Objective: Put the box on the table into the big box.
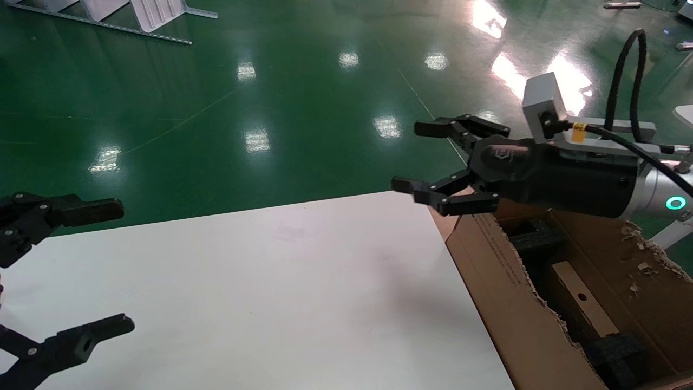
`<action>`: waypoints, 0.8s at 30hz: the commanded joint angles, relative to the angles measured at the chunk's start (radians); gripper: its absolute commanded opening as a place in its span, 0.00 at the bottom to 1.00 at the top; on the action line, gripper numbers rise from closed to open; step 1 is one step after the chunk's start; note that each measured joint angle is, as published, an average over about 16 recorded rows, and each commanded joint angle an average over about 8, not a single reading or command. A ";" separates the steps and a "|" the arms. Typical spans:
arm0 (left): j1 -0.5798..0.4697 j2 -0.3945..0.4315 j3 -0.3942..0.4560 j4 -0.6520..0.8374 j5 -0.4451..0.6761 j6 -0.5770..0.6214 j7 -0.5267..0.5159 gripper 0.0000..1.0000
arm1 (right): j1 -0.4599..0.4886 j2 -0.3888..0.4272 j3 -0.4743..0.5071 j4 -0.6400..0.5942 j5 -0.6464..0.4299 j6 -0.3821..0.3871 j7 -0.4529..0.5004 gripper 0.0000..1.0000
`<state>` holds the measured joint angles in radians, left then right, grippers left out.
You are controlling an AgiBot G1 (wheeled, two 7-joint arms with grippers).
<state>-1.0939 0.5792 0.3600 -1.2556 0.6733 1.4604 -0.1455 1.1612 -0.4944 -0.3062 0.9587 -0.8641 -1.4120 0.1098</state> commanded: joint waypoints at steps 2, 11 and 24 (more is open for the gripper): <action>0.000 0.000 0.000 0.000 0.000 0.000 0.000 1.00 | -0.012 -0.016 0.004 0.043 0.018 -0.011 0.010 1.00; 0.000 0.000 0.000 0.000 0.000 0.000 0.000 1.00 | -0.046 -0.062 0.014 0.174 0.071 -0.045 0.042 1.00; 0.000 0.000 0.000 0.000 0.000 0.000 0.000 1.00 | -0.091 -0.122 0.028 0.341 0.140 -0.088 0.080 1.00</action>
<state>-1.0938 0.5791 0.3601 -1.2554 0.6731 1.4602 -0.1454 1.0735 -0.6118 -0.2794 1.2860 -0.7290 -1.4964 0.1869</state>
